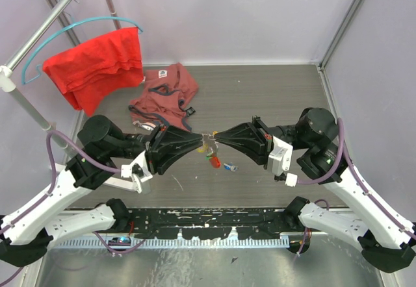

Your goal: Put the keys on the keyring

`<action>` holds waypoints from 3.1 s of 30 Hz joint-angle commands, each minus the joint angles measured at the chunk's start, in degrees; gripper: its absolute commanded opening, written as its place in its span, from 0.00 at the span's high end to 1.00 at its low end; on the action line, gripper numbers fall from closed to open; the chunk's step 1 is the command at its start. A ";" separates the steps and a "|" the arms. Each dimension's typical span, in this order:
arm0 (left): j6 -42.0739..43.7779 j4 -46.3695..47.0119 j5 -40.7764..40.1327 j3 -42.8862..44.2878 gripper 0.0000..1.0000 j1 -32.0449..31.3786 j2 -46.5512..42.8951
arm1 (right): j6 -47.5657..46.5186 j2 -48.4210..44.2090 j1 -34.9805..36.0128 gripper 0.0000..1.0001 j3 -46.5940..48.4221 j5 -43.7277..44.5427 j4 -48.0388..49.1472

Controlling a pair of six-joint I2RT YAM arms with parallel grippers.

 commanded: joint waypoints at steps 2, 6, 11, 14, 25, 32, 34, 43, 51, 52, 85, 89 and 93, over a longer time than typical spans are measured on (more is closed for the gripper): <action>-1.76 4.45 1.33 -0.56 0.73 -0.16 0.85 | 1.92 -0.44 0.20 0.99 0.51 -1.56 7.75; -2.14 6.03 1.40 -0.50 0.73 -0.16 1.46 | 1.93 -0.51 0.23 0.99 0.63 -2.07 7.88; -3.37 8.54 2.26 -0.52 0.73 -0.15 2.34 | 2.00 -0.68 0.18 0.99 0.64 -2.78 7.44; -3.81 9.26 3.30 -0.18 0.75 -0.17 2.83 | 1.60 -0.64 0.17 0.99 0.79 -3.19 6.77; -3.96 8.42 6.31 0.75 0.81 -0.13 3.49 | -0.80 -0.39 0.24 0.99 1.66 -4.39 3.60; -3.97 8.33 6.76 1.10 0.81 -0.18 3.71 | -2.41 -0.24 0.18 0.99 2.18 -5.46 1.96; -3.96 8.25 7.07 1.19 0.83 -0.12 3.87 | -2.53 -0.24 0.22 0.99 2.18 -5.67 1.78; -2.10 2.79 10.10 3.37 0.93 -0.16 4.55 | -5.48 0.15 0.17 0.99 3.51 -6.49 -2.00; 5.79 -12.56 12.38 9.38 1.00 -0.14 5.82 | -12.51 1.28 0.22 0.99 7.43 -7.25 -12.74; 6.83 -14.98 12.80 10.39 1.00 -0.12 6.09 | -13.75 1.50 0.25 0.99 8.09 -7.18 -14.29; 4.75 -9.26 8.77 5.73 0.83 -0.14 5.46 | -36.33 0.98 0.15 0.99 10.39 -6.81 -24.85; 4.75 -8.06 7.86 5.05 0.83 -0.14 5.35 | -37.61 1.02 0.24 0.99 10.39 -6.03 -25.09; 4.44 -6.00 6.83 4.41 0.83 -0.16 5.34 | -37.93 1.43 0.22 0.99 10.86 -6.24 -25.88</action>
